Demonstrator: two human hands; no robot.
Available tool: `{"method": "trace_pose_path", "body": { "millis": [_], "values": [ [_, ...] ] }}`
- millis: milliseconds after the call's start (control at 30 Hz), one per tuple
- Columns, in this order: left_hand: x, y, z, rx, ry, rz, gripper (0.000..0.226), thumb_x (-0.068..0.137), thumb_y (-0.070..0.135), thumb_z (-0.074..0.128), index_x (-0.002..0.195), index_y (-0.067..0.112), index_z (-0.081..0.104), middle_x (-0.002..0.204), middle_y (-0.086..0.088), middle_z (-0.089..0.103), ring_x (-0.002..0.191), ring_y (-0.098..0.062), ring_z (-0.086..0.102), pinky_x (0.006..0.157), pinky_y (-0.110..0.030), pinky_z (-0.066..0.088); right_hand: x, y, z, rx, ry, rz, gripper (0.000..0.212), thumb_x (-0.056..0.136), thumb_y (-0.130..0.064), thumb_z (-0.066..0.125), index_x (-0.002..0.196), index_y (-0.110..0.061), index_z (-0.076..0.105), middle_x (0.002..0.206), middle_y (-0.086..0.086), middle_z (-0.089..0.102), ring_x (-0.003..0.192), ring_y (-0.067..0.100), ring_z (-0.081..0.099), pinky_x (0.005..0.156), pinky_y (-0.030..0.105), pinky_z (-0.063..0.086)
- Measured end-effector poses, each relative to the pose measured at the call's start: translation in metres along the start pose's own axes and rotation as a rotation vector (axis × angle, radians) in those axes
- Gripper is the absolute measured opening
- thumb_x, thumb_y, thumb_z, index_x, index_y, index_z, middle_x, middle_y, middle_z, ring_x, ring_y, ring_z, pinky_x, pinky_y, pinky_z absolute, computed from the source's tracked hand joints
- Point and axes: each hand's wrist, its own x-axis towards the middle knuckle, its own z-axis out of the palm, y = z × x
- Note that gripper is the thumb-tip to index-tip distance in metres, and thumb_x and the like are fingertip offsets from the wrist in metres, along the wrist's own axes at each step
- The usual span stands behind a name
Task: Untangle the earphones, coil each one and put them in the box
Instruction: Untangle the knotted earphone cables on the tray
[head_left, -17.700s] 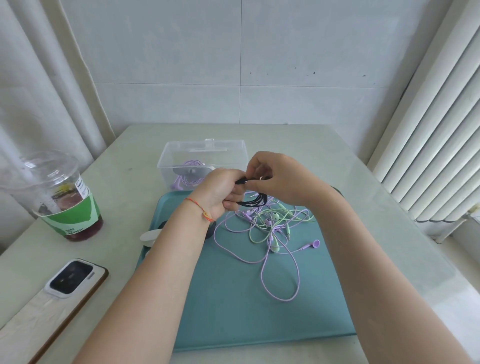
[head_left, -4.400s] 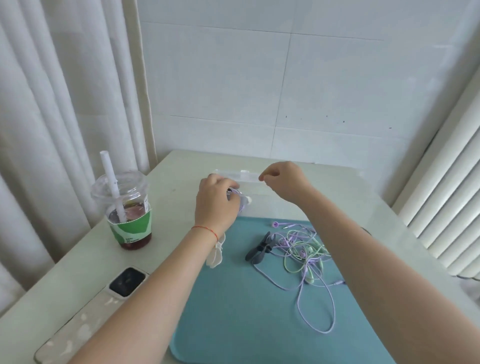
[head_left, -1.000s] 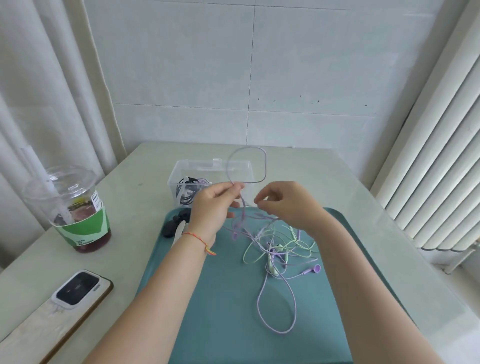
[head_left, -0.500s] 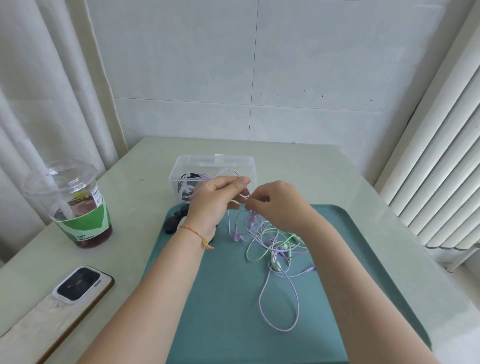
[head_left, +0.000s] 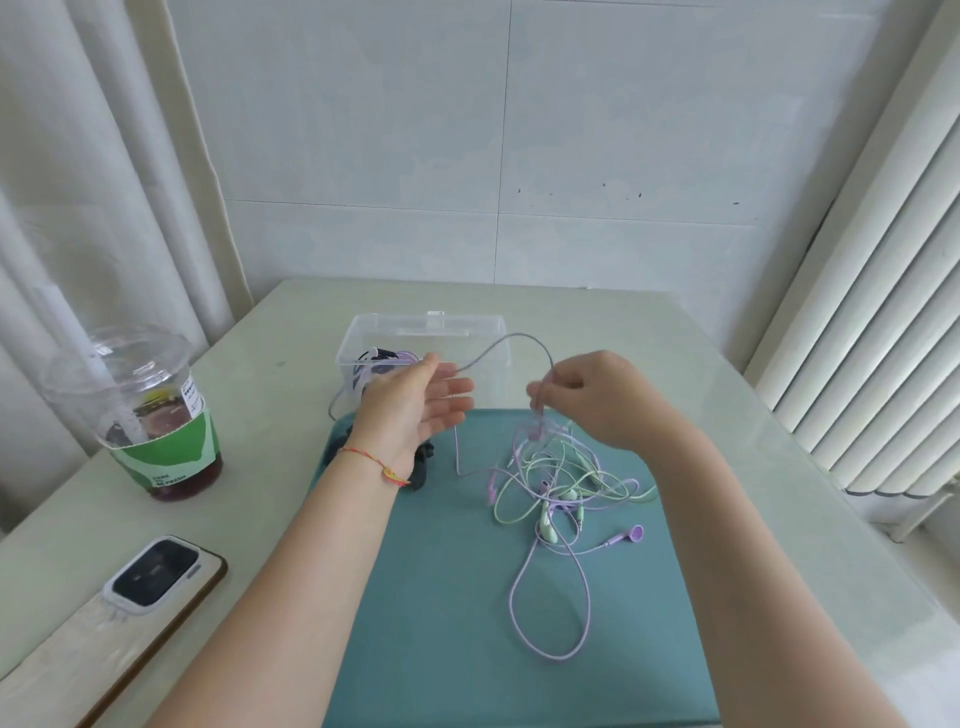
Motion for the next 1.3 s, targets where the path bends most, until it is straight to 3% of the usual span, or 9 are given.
{"method": "trace_pose_path", "body": {
  "millis": [133,200,367,467,633,867,967,1067,1300],
  "values": [
    [-0.007,-0.001,0.009,0.213,-0.384,0.052,0.045,0.092,0.051,0.056,0.114,0.014,0.068,0.112,-0.004,0.072,0.106,-0.020,0.066,0.094,-0.035,0.046,-0.005,-0.013,-0.001,0.356,0.056,-0.008,0.029,0.092,-0.029,0.061,0.071,-0.013,0.072,0.047,-0.008,0.056,0.046,0.008,0.043,0.047,0.018,0.035],
    [-0.011,-0.007,0.015,0.317,-0.525,0.128,0.037,0.088,0.041,0.065,0.115,0.017,0.068,0.110,-0.009,0.072,0.107,-0.020,0.064,0.091,-0.033,0.042,-0.005,-0.015,0.002,0.396,0.073,-0.011,0.035,0.090,-0.030,0.064,0.065,-0.006,0.068,0.045,-0.006,0.050,0.045,0.010,0.040,0.047,0.019,0.033],
    [-0.011,-0.021,0.020,0.391,-0.315,0.107,0.009,0.092,0.006,0.062,0.096,0.006,0.069,0.061,-0.002,0.065,0.054,-0.011,0.057,0.057,-0.017,0.044,0.003,-0.007,0.001,0.458,0.303,0.026,0.029,0.090,-0.032,0.063,0.067,-0.016,0.070,0.058,0.002,0.056,0.054,0.017,0.049,0.054,0.028,0.041],
    [-0.007,-0.019,0.014,0.444,-0.224,0.043,0.013,0.093,0.006,0.058,0.101,0.005,0.069,0.062,-0.002,0.062,0.049,-0.010,0.052,0.049,-0.016,0.045,0.008,0.005,-0.004,0.287,0.438,0.124,0.034,0.094,-0.026,0.050,0.068,-0.006,0.058,0.070,0.007,0.065,0.068,0.029,0.059,0.063,0.037,0.047],
    [-0.005,-0.013,0.012,0.605,-0.203,0.046,0.016,0.090,0.016,0.061,0.101,0.008,0.071,0.090,-0.001,0.070,0.074,-0.014,0.064,0.068,-0.032,0.055,0.002,0.012,-0.006,-0.145,0.155,0.261,0.020,0.087,-0.021,0.043,0.070,-0.011,0.041,0.075,0.005,0.051,0.064,0.023,0.042,0.054,0.029,0.031],
    [-0.011,-0.003,0.017,0.434,0.217,0.244,0.039,0.079,0.026,0.055,0.046,0.015,0.038,0.048,-0.006,0.033,0.047,-0.021,0.029,0.051,-0.029,0.027,-0.003,-0.002,0.000,0.182,-0.116,0.160,0.027,0.087,-0.037,0.055,0.076,-0.017,0.040,0.067,0.001,0.059,0.063,0.018,0.051,0.066,0.032,0.039],
    [-0.019,0.007,0.019,-0.109,-0.076,0.057,0.033,0.090,0.024,0.050,0.061,0.015,0.061,0.054,-0.004,0.057,0.045,-0.021,0.052,0.047,-0.024,0.043,-0.004,-0.008,0.002,0.133,-0.068,0.155,0.043,0.095,-0.050,0.044,0.072,-0.014,0.039,0.068,0.000,0.044,0.063,0.022,0.050,0.065,0.032,0.042],
    [-0.022,0.015,0.017,-0.530,-0.356,-0.116,0.032,0.095,0.028,0.046,0.114,0.005,0.055,0.105,-0.021,0.071,0.094,-0.035,0.070,0.073,-0.034,0.059,0.000,-0.004,0.005,-0.035,-0.046,0.127,0.041,0.101,-0.034,0.037,0.078,-0.004,0.055,0.066,0.002,0.048,0.063,0.025,0.052,0.058,0.029,0.037],
    [-0.016,0.001,0.024,-0.081,-0.174,-0.095,0.018,0.099,0.019,0.051,0.104,0.005,0.061,0.084,-0.015,0.070,0.063,-0.021,0.068,0.059,-0.026,0.057,0.005,-0.001,0.008,0.133,0.037,0.047,0.026,0.097,-0.023,0.050,0.073,-0.016,0.059,0.073,-0.003,0.062,0.071,0.018,0.057,0.066,0.028,0.046]
  ]
}}
